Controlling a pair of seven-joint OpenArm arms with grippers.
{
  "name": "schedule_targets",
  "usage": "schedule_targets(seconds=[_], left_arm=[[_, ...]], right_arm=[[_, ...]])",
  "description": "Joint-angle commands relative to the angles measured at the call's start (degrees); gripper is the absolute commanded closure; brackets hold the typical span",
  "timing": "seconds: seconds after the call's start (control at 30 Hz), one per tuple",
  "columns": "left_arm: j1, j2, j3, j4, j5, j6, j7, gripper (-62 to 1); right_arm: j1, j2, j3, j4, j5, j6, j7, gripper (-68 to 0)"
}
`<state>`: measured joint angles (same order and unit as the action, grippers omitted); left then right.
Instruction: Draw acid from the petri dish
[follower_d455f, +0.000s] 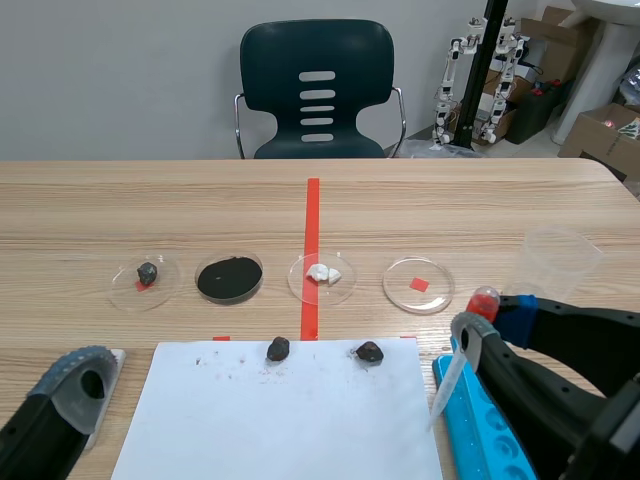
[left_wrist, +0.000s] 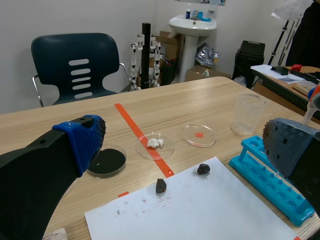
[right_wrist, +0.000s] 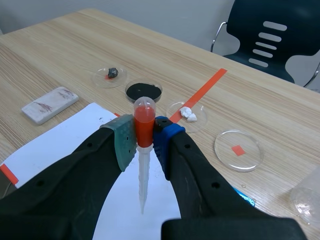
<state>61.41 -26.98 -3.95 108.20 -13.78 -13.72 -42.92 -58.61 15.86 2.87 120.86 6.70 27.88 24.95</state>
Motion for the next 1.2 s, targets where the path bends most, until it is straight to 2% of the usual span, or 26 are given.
schedule_targets(seconds=[0.0, 0.57, 0.9, 1.17], left_arm=[[0.31, 0.26, -0.04, 1.07, -0.35, -0.17, -0.76, -62.3], [0.31, 0.26, -0.04, 1.07, -0.35, -0.17, -0.79, -62.3], [0.31, 0.26, -0.04, 1.07, -0.35, -0.17, -0.76, -62.3], [0.31, 0.26, -0.04, 1.07, -0.35, -0.17, -0.76, -62.3]], right_arm=[[0.35, -0.15, 0.11, 0.92, 0.42, -0.20, 0.85, -9.3], [0.52, -0.15, 0.11, 0.92, 0.39, -0.46, 0.83, -9.3], [0.50, -0.15, 0.11, 0.92, 0.37, -5.68, 0.83, -9.3], [0.52, -0.17, 1.38, 0.92, -0.24, -6.08, 0.61, -9.3]])
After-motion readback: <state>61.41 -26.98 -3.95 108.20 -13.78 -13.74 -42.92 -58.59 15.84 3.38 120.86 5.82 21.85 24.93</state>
